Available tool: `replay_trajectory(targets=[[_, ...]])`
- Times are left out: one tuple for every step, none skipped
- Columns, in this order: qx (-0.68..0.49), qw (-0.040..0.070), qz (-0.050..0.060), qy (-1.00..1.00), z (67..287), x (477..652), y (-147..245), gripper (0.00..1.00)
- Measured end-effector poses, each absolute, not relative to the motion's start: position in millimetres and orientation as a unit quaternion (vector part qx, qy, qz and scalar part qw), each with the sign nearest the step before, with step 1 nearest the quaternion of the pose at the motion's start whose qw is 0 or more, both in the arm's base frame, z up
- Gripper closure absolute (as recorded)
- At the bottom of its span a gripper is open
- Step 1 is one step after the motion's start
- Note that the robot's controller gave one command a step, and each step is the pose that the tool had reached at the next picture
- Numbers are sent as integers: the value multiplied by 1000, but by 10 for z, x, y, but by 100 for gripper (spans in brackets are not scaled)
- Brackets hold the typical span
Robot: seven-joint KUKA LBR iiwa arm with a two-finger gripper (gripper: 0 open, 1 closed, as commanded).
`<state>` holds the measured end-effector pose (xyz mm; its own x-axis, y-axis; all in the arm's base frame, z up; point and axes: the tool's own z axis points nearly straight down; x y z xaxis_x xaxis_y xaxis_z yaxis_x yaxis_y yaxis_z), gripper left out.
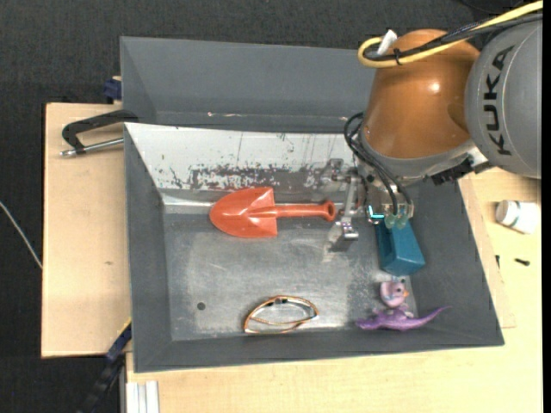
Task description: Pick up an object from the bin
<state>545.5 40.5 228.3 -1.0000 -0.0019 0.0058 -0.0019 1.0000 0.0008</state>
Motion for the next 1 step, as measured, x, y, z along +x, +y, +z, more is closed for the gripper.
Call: replay_trajectory(targets=[[0,-1,-1,-1000,2321,5470,403,0]])
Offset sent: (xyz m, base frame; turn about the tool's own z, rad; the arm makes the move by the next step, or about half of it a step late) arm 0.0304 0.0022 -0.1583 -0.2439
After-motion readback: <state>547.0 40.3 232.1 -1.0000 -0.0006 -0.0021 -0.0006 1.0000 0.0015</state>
